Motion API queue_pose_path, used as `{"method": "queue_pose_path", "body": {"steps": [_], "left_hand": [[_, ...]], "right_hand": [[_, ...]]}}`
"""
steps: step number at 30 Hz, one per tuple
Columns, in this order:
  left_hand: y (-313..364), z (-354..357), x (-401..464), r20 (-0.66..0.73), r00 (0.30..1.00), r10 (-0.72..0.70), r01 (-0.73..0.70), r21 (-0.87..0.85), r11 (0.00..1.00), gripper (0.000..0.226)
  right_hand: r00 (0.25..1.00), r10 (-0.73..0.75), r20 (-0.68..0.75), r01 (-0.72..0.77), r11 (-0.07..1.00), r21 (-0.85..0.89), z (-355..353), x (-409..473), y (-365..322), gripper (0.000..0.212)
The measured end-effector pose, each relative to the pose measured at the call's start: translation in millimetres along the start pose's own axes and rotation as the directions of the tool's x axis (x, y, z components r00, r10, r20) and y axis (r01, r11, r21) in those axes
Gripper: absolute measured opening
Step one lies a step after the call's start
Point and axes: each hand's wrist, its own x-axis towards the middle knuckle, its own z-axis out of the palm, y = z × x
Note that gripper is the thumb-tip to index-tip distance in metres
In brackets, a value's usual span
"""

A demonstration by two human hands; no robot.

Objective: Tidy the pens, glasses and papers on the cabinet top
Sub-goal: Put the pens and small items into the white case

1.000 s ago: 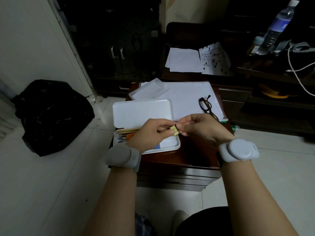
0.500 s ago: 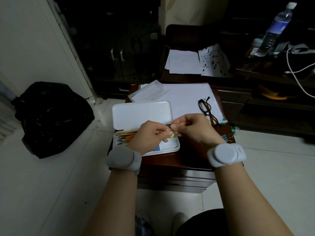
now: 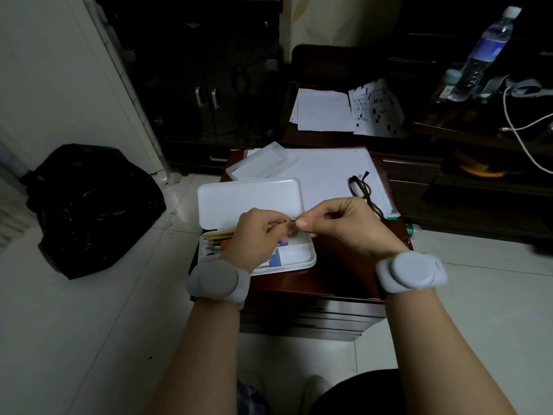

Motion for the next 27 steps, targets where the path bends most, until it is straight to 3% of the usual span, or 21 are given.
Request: {"method": "queue_pose_path", "body": {"steps": [6,11,22,27], "left_hand": [[3,3,0,0.023,1.000,0.016,-0.015,-0.054,0.998,0.010],[4,2,-1,0.023,0.999,0.031,-0.029,-0.084,0.996,0.017],[4,0,1,-0.021,1.000,-0.020,0.017,-0.123,0.992,0.002],[5,-1,1,-0.050,0.998,-0.037,0.030,-0.142,0.989,0.007]], "right_hand": [[0.979,0.177,-0.104,-0.170,0.983,0.073,7,10,11,0.038],[0.979,0.205,0.014,-0.205,0.978,0.047,9,7,14,0.027],[0.963,0.258,0.074,-0.268,0.945,0.186,9,10,14,0.021],[0.951,0.303,0.062,-0.309,0.914,0.263,8,11,14,0.011]]}}
